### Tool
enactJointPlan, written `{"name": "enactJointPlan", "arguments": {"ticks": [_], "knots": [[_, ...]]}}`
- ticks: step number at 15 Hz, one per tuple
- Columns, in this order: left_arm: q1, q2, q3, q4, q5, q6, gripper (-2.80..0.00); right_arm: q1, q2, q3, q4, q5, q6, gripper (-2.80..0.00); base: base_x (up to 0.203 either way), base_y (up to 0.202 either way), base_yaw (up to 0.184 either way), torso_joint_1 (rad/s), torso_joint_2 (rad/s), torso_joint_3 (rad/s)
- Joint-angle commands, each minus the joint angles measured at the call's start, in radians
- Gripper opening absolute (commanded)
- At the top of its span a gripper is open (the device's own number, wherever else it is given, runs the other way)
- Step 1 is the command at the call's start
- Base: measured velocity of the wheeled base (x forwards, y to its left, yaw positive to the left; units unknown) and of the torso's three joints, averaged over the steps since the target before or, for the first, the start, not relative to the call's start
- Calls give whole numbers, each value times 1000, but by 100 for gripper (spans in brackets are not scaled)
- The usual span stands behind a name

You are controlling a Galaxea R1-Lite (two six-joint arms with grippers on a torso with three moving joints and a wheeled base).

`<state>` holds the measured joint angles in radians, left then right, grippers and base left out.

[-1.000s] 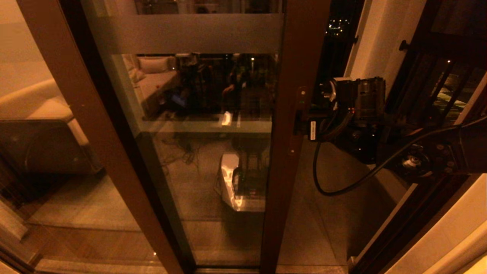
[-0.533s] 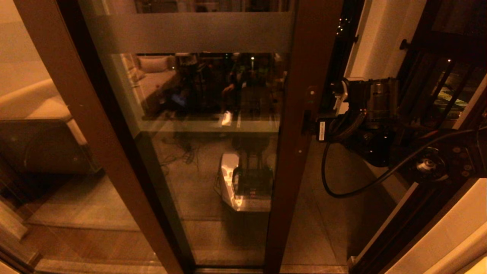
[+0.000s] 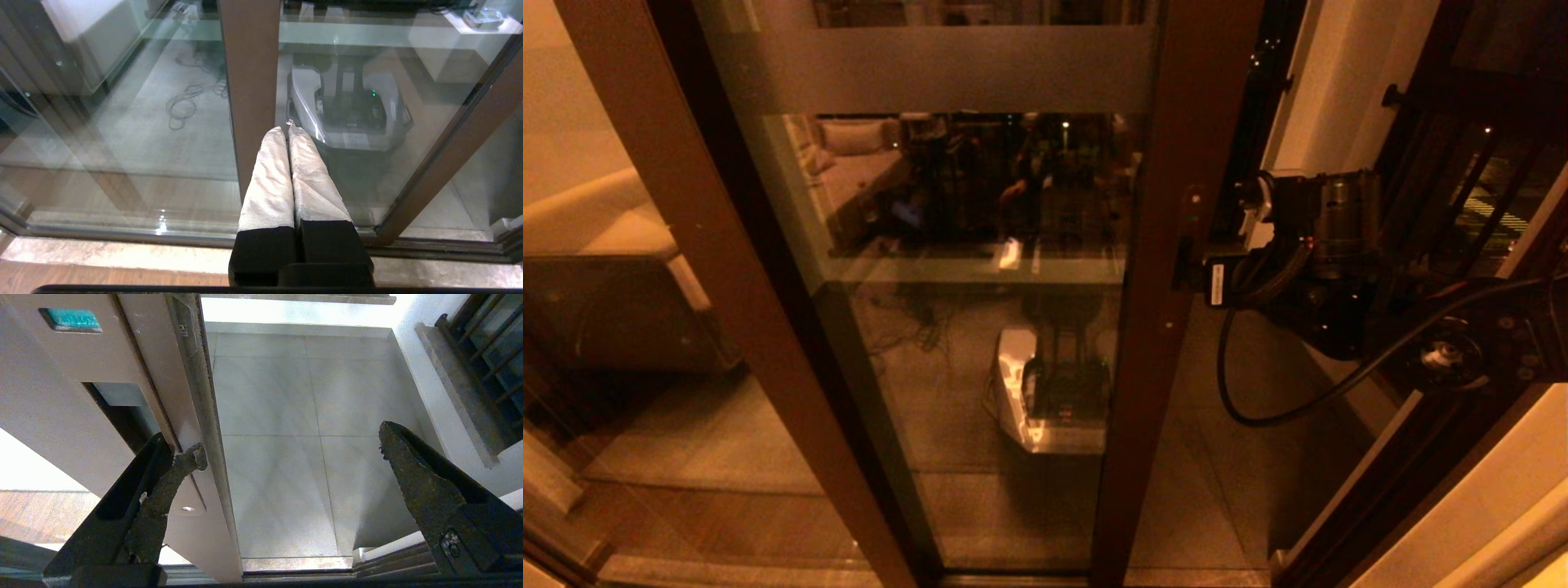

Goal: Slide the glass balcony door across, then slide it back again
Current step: Close the slid door

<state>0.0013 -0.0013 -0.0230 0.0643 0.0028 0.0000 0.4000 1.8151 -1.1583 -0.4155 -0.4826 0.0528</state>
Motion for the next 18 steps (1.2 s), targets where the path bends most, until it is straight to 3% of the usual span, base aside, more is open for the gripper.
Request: {"name": "enactJointPlan", "arguments": {"ticks": [1,18], "knots": [[0,0,0,0,0,0,-280,-13,-2,-3,0,-8,-1,0,0,0,0,0,0,0],[0,0,0,0,0,0,-280,-87,-42,4,0,-6,-14,0,0,0,0,0,0,0]]}}
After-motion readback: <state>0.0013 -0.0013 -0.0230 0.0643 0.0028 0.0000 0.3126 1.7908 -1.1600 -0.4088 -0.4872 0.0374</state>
